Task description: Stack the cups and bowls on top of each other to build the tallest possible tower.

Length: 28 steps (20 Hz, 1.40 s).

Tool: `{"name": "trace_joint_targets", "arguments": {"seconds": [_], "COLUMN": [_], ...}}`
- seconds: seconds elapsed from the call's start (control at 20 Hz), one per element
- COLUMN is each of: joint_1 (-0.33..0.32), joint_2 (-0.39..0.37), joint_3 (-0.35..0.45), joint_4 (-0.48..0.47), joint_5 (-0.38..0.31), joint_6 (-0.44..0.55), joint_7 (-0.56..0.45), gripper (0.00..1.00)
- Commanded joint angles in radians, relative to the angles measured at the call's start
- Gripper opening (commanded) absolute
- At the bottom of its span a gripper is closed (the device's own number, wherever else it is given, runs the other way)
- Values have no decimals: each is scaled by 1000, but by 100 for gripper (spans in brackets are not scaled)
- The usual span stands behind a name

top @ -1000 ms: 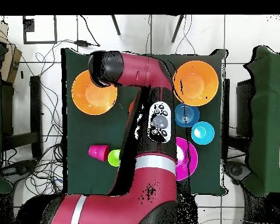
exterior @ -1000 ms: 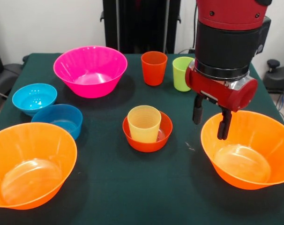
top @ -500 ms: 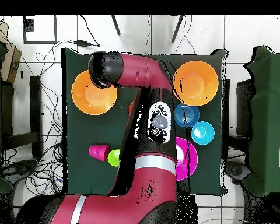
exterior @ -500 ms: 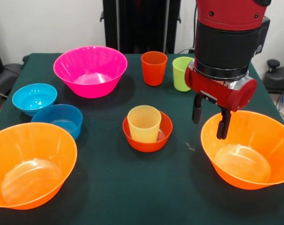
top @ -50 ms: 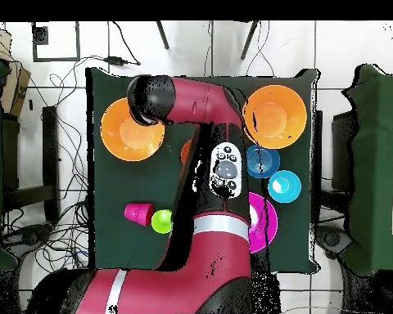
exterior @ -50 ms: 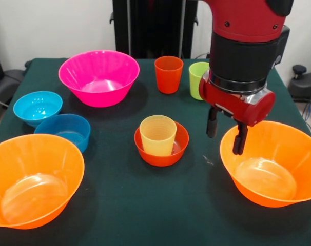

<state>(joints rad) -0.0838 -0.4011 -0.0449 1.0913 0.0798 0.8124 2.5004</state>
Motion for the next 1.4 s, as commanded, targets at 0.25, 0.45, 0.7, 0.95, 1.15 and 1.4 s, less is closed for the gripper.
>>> {"name": "trace_joint_targets", "arguments": {"seconds": [0.25,0.45,0.7,0.95,1.15,1.4], "joint_1": [-70,-85,-101,-106,-114,-131], "joint_2": [30,40,42,23,1,-33], "joint_3": [171,203,237,251,262,275], "joint_4": [139,144,141,139,140,137], "joint_5": [-132,-155,-174,-184,-189,-188], "joint_6": [-5,-18,-7,22,35,69], "joint_7": [-305,-313,-316,-285,-272,-287], "gripper": [100,100,100,100,100,100]}}
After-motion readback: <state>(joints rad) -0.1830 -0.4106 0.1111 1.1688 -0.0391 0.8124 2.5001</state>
